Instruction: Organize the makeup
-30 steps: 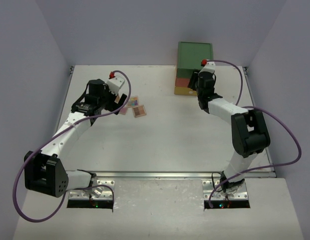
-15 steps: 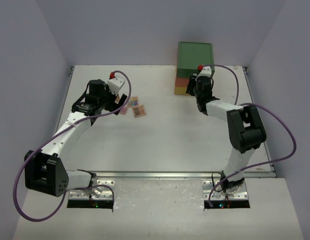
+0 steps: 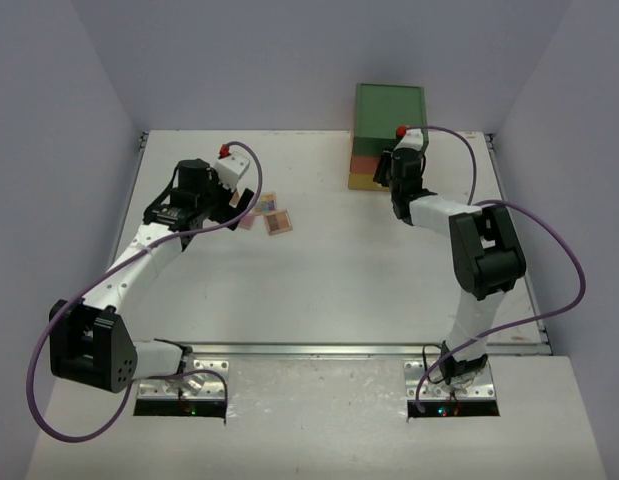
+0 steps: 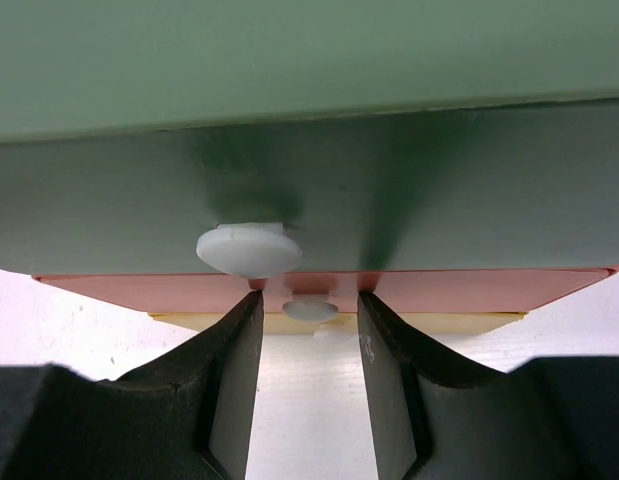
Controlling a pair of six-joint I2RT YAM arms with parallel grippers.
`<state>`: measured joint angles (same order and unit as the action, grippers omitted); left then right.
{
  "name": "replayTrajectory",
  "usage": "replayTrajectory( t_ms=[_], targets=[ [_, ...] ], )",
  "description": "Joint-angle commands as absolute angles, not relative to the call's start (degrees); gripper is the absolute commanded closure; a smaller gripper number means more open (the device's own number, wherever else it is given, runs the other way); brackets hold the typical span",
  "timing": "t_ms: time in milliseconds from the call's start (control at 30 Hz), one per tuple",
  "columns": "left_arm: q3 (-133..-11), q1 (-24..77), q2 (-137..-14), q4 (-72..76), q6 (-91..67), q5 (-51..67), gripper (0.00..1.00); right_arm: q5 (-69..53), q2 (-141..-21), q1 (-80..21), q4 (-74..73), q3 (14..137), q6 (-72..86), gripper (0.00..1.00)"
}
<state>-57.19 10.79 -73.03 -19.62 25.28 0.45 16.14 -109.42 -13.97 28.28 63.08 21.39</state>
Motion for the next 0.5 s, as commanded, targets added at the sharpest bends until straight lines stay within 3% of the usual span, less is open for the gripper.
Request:
replayTrajectory(
  t_ms=[0,300,467],
  targets=[
    [-57.66,9.93,-73.04,-18.02,25.58,0.62,0.0,17.22,-110.66,-13.54,31.47,66.44,21.53,0.58],
    [-58.0,9.67,-72.95,-18.61,25.66,0.62,0.0,18.36,-111.17,-13.18,31.46,66.94,21.8,0.6],
    [-57.87,9.62,-72.86,-18.81,25.75,0.83,0.0,17.93,-111.62,-13.13,31.52,67.59,21.71,0.71]
  ],
)
